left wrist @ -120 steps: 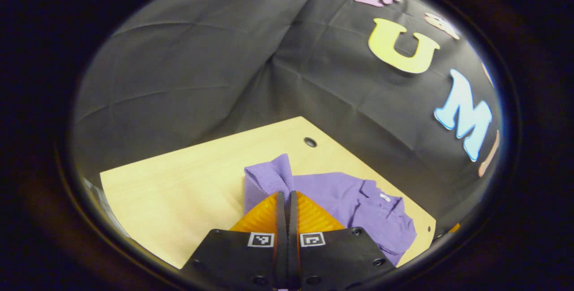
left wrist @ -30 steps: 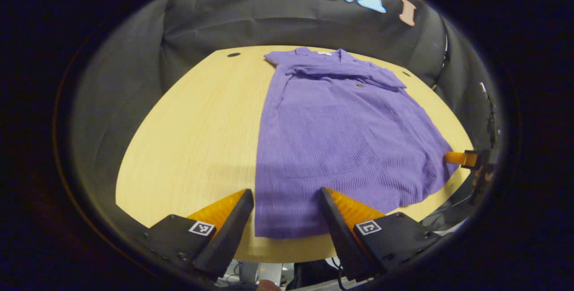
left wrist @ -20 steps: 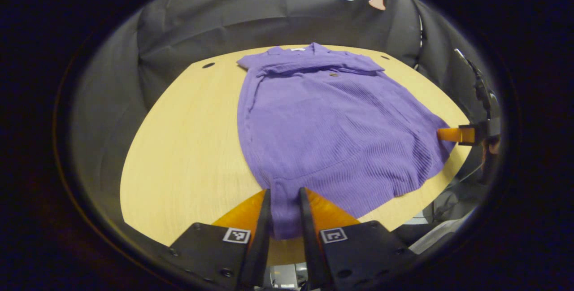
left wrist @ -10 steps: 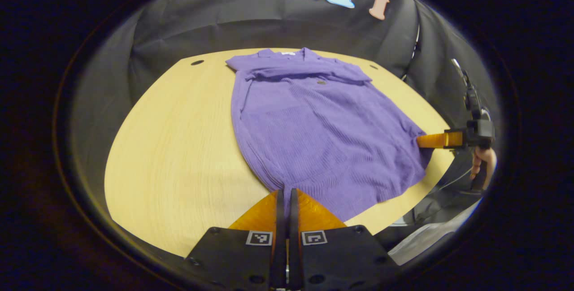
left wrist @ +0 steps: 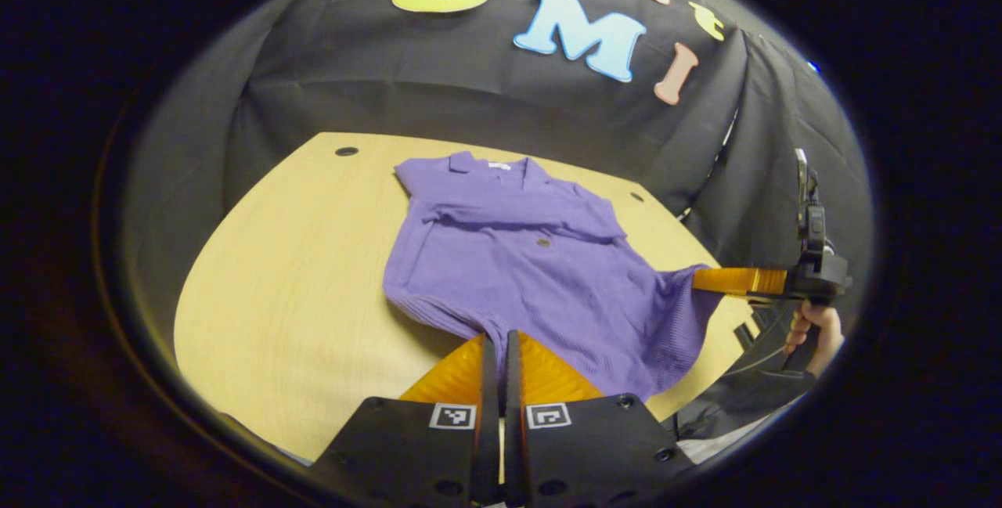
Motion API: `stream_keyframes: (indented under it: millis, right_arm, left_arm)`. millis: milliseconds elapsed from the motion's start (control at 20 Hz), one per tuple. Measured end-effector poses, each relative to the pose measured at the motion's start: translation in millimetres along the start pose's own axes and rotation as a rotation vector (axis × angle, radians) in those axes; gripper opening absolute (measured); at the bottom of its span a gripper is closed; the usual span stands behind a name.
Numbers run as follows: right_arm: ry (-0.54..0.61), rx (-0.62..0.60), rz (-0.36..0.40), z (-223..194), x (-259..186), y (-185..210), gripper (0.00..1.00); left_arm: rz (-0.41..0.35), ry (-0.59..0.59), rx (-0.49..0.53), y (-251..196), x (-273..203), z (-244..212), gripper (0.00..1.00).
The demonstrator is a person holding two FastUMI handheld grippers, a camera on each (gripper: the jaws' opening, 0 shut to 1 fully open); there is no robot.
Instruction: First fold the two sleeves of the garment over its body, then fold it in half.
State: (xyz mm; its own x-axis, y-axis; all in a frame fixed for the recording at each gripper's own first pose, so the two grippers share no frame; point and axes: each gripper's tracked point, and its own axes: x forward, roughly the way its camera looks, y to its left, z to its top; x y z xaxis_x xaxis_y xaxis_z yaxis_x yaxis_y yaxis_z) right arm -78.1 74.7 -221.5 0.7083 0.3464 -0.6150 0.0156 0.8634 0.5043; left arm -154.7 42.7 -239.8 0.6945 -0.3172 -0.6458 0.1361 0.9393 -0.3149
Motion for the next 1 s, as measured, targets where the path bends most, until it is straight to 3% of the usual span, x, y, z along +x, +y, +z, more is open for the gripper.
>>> stream_keyframes:
  millis: [450,550,600,1000]
  right_arm:
    - [-0.085,0.026,0.130,82.4,20.3,25.5,0.05]
    - [-0.102,0.024,0.150,101.7,27.4,27.5,0.01]
    - [-0.109,0.027,0.159,111.3,32.9,27.4,0.05]
    - [-0.163,0.009,0.190,193.6,103.6,15.9,0.05]
  left_arm:
    - [0.071,-0.108,-0.026,8.9,33.9,88.6,0.10]
    - [0.079,-0.116,-0.034,9.9,45.7,107.9,0.10]
    - [0.080,-0.129,-0.051,9.5,53.9,121.2,0.09]
    - [0.131,-0.267,-0.068,23.5,122.0,233.0,0.09]
